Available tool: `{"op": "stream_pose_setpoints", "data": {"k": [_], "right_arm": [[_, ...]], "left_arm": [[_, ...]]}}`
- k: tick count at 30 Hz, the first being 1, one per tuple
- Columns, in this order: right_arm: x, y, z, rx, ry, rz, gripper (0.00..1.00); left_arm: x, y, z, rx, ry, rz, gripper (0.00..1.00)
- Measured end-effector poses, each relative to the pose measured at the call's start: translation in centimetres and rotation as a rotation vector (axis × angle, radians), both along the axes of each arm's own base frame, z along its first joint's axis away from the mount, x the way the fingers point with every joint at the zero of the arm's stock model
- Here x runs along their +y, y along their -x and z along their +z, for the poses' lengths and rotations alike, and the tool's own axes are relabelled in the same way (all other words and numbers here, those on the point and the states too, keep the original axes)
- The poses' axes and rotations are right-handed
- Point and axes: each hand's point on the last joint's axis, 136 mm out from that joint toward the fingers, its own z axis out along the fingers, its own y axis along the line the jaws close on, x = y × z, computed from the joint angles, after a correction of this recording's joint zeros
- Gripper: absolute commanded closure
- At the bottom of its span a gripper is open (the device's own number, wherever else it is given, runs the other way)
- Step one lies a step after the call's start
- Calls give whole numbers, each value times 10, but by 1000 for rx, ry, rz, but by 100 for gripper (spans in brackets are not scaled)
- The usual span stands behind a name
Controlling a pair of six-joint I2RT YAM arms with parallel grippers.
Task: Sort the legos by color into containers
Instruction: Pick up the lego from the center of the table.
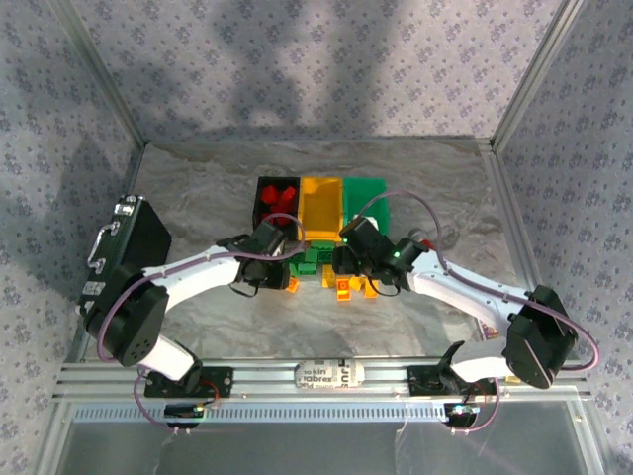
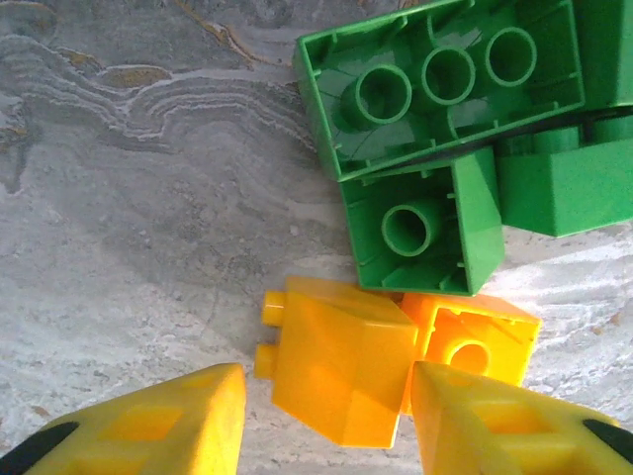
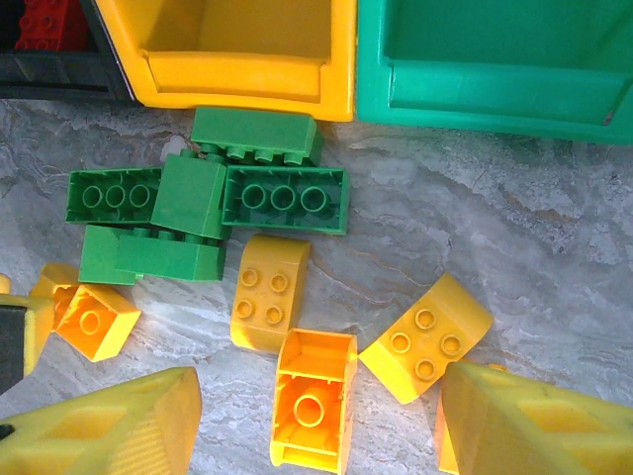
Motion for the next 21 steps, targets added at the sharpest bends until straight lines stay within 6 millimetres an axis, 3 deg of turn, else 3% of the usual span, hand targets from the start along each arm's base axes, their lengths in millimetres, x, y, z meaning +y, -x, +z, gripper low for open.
{"op": "stream_pose_setpoints", "data": {"k": [5,10,21], "right_arm": [[0,0,0,0,-2,-2,34],[0,0,2,-5,-5,-6,35],[-2,-1,5,-14,-10,-22,36]], "left_arm": [[-1,0,-4,8,-2,-7,58],[4,-3,-6,12,-8,6,68],[7,-10,5,-17,-16,26,76]]}}
